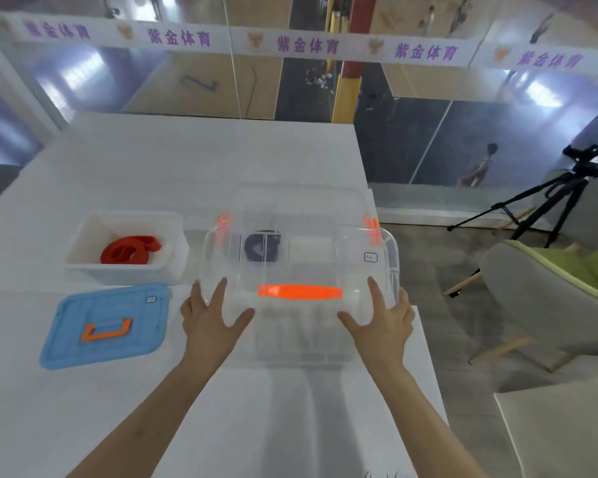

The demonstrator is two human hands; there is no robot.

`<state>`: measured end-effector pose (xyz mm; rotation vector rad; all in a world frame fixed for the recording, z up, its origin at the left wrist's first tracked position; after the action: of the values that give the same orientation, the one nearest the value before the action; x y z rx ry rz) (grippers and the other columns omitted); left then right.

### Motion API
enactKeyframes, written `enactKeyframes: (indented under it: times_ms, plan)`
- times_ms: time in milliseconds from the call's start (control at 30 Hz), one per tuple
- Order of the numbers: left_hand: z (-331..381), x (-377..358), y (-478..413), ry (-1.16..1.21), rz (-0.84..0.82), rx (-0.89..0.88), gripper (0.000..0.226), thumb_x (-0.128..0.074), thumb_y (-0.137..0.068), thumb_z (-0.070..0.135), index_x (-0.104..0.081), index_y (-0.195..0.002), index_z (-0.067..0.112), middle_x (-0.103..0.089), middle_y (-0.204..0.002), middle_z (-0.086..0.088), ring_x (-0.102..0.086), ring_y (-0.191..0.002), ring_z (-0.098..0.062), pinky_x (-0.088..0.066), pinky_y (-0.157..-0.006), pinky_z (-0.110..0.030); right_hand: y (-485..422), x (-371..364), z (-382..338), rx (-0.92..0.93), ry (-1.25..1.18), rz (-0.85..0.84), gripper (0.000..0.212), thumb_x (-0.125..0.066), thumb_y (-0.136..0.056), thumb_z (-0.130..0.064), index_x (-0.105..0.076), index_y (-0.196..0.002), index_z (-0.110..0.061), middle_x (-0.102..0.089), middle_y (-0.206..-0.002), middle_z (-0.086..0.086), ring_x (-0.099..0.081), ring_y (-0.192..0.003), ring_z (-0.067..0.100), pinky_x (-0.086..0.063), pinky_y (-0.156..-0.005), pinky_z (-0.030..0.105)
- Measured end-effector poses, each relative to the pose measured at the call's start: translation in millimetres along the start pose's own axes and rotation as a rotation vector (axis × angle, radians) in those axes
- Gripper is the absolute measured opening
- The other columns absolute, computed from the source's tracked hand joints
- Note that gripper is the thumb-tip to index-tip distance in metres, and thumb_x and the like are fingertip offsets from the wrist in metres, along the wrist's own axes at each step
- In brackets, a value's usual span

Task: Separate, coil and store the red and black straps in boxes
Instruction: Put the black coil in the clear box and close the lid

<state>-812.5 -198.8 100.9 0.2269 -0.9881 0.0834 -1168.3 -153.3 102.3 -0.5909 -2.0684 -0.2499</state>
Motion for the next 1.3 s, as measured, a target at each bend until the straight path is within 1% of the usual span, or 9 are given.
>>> enactKeyframes:
  times_ms: [133,267,400,500,633,767,933,1133,1300]
  plan:
    - [30.3,24.7,-62.1,0.034,-0.022,0.013,0.077,-0.061,-0.096,0.060,-0.033,-0.162,0.032,-0.013,-0.172,-0.017,-0.009,-0.156,-0.040,-0.022,-0.123,-0.058,-58.8,4.8,-38.1,-0.002,0.050,-0.056,0.092,-0.083,-0.077,-0.062,-0.042,-0.157,-0.041,-0.026,-0.165,0.026,-0.027,-0.147,0.047,-0.035,-0.114,0.060]
    - [56.7,38.9,-124.2,-0.002,-0.068,0.014,0.076,-0.058,-0.095,0.064,-0.035,-0.160,0.031,-0.022,-0.169,-0.014,-0.016,-0.153,-0.039,-0.027,-0.120,-0.055,-120.3,0.9,-69.3,-0.004,0.099,-0.140,0.090,-0.078,-0.079,-0.067,-0.039,-0.157,-0.042,-0.027,-0.164,0.021,-0.027,-0.147,0.044,-0.033,-0.116,0.057]
    - [69.0,32.9,-173.2,-0.074,-0.142,0.031,0.079,-0.053,-0.095,0.068,-0.033,-0.161,0.030,-0.022,-0.168,-0.013,-0.017,-0.152,-0.038,-0.030,-0.119,-0.055,-172.7,-13.2,-86.5,-0.006,0.131,-0.214,0.090,-0.074,-0.079,-0.070,-0.036,-0.156,-0.044,-0.032,-0.159,0.018,-0.030,-0.144,0.041,-0.030,-0.116,0.055]
    - [70.0,18.7,-197.6,-0.087,-0.199,0.038,0.080,-0.054,-0.096,0.067,-0.030,-0.162,0.030,-0.020,-0.169,-0.012,-0.016,-0.153,-0.038,-0.028,-0.119,-0.054,-197.3,-29.1,-89.1,-0.003,0.169,-0.267,0.089,-0.071,-0.082,-0.070,-0.034,-0.158,-0.042,-0.032,-0.159,0.017,-0.029,-0.144,0.041,-0.030,-0.117,0.055]
    - [59.0,-7.4,-212.8,-0.034,-0.270,0.024,0.081,-0.057,-0.096,0.063,-0.024,-0.164,0.034,-0.005,-0.174,-0.008,-0.004,-0.157,-0.036,-0.024,-0.125,-0.056,-205.2,-54.8,-79.9,0.003,0.195,-0.334,0.082,-0.065,-0.087,-0.071,-0.036,-0.158,-0.040,-0.028,-0.164,0.018,-0.024,-0.149,0.041,-0.027,-0.120,0.056]
    - [45.4,-23.2,-213.2,-0.126,-0.252,-0.025,0.089,-0.060,-0.092,0.066,-0.019,-0.165,0.034,0.009,-0.174,-0.009,0.001,-0.158,-0.036,-0.023,-0.125,-0.056,-202.3,-63.1,-75.7,0.044,0.210,-0.295,0.077,-0.062,-0.090,-0.071,-0.040,-0.157,-0.039,-0.021,-0.169,0.019,-0.018,-0.154,0.041,-0.023,-0.123,0.056]
    - [38.9,-33.5,-205.8,-0.204,-0.260,-0.063,0.101,-0.061,-0.088,0.073,-0.010,-0.166,0.034,0.016,-0.173,-0.011,0.002,-0.158,-0.039,-0.018,-0.125,-0.057,-192.9,-71.3,-65.8,0.048,0.221,-0.264,0.077,-0.061,-0.089,-0.073,-0.040,-0.156,-0.041,-0.017,-0.171,0.018,-0.019,-0.153,0.042,-0.025,-0.122,0.055]
    - [40.3,-32.2,-208.0,-0.243,-0.259,-0.074,0.101,-0.059,-0.088,0.074,-0.009,-0.166,0.034,0.017,-0.173,-0.010,0.001,-0.158,-0.040,-0.016,-0.125,-0.057,-188.6,-73.3,-63.5,0.052,0.231,-0.264,0.076,-0.057,-0.092,-0.073,-0.036,-0.158,-0.040,-0.013,-0.172,0.019,-0.016,-0.154,0.042,-0.023,-0.123,0.056]
    - [45.3,-28.7,-206.2,-0.272,-0.290,-0.057,0.101,-0.058,-0.089,0.074,-0.008,-0.166,0.032,0.022,-0.172,-0.012,0.000,-0.159,-0.041,-0.018,-0.127,-0.056,-187.3,-70.9,-67.3,0.059,0.239,-0.293,0.077,-0.054,-0.093,-0.074,-0.034,-0.159,-0.040,-0.011,-0.172,0.020,-0.015,-0.155,0.043,-0.022,-0.123,0.056]
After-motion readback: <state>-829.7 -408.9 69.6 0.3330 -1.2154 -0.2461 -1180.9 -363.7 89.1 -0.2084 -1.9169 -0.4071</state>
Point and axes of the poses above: each hand's wrist, its own y-axis away from the middle knuckle, its own x-axis out of the back of the hand, z = x × y, the point moved 9 cm from there along -y, towards the middle knuckle
